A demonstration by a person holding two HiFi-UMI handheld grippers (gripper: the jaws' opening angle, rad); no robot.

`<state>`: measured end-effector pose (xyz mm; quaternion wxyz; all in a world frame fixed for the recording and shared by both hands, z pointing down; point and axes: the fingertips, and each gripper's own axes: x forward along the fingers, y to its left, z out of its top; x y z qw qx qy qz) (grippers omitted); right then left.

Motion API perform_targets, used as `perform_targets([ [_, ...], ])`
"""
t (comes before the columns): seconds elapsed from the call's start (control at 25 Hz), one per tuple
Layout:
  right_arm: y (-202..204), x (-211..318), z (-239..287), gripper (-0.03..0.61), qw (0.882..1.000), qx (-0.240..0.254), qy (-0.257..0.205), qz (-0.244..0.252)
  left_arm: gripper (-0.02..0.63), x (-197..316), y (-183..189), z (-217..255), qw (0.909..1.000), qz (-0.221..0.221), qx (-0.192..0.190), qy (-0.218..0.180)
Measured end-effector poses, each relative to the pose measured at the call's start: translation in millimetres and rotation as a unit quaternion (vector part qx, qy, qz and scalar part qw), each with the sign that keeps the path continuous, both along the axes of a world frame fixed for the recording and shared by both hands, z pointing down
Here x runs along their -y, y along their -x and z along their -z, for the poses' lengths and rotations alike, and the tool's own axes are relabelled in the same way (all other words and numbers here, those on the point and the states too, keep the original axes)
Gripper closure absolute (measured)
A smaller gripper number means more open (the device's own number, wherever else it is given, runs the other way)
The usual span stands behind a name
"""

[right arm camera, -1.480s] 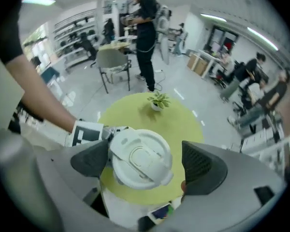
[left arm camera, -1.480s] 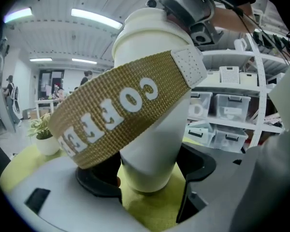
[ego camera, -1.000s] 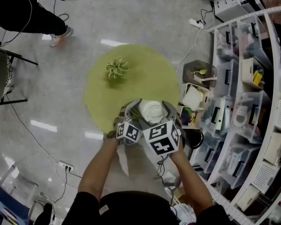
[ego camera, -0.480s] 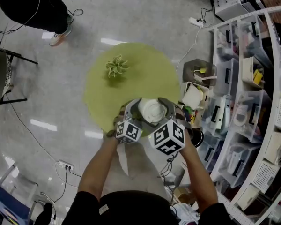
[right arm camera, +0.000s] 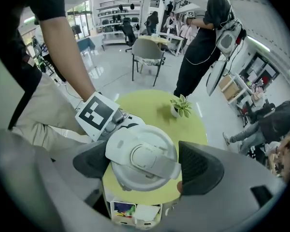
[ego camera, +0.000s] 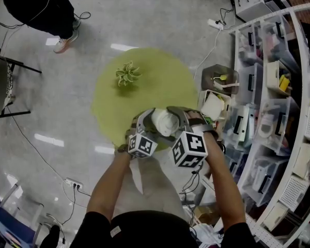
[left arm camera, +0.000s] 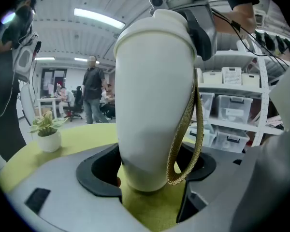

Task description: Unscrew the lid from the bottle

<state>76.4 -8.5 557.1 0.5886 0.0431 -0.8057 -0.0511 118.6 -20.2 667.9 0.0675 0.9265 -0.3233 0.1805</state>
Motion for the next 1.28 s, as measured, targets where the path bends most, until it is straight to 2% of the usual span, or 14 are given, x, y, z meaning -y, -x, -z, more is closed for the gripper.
perform_targets([
  [0.12, -1.5, 1.3, 0.4, 0.143, 1.0, -0.008, -0.004, -0.013, 0.242, 0.9, 0.2, 2.5, 1.0, 0.002, 0.002, 0.001],
  [0.2, -2.4, 4.5, -0.6, 0.133, 0.999, -0.014, -0.013, -0.038, 0.242, 0.6, 0.0, 0.4, 1.0, 0.002, 0.003, 0.0],
  [0.32, 0.3, 9.6, 5.3, 0.086, 0.994, 0.013, -0.021, -0.105, 0.242, 0.2, -0.8, -0.1, 1.0, 0.004, 0.001, 0.001],
  [0.4, 3.8, 10.7, 11.5, 0.067, 0.985, 0.041, -0.009, -0.168, 0.242, 0.9, -0.2, 0.8, 1.0, 0.006, -0.001, 0.002],
  [0.52, 0.9, 12.4, 14.0, 0.065, 0.96, 0.058, -0.009, -0.274, 0.242, 0.6, 0.7, 0.2, 1.0, 0.008, 0.0, 0.002],
  [0.64, -12.6, 17.7, 8.3, 0.064, 0.916, 0.061, -0.034, -0.396, 0.242, 1.5, 0.3, 1.3, 0.9999, 0.014, -0.001, -0.001],
  [0.72, -16.5, 15.2, 3.5, 0.066, 0.891, 0.067, -0.035, -0.447, 0.242, 0.2, 0.3, 1.1, 0.9999, 0.017, -0.003, 0.0],
  [0.8, -17.4, 12.8, 0.7, 0.083, 0.88, 0.07, -0.034, -0.469, 0.242, 0.2, -1.2, 0.5, 0.9999, 0.016, -0.005, 0.0],
  [0.88, -16.8, 13.9, -0.8, 0.114, 0.879, 0.067, -0.041, -0.47, 0.242, 1.0, -0.5, -1.8, 0.9999, 0.014, -0.005, 0.0],
  [0.96, -16.4, 15.2, -1.9, 0.128, 0.884, 0.06, -0.051, -0.461, 0.242, -0.1, 1.9, -6.0, 0.9999, 0.013, -0.001, 0.0],
  [1.16, -19.5, 13.5, -0.4, 0.153, 0.902, 0.052, -0.049, -0.427, 0.242, -1.1, -1.7, -2.6, 0.9999, 0.014, -0.001, 0.001],
  [1.28, -17.5, 12.5, -0.7, 0.155, 0.916, 0.05, -0.044, -0.395, 0.242, -1.0, -0.8, -2.3, 0.9999, 0.013, -0.004, 0.001],
])
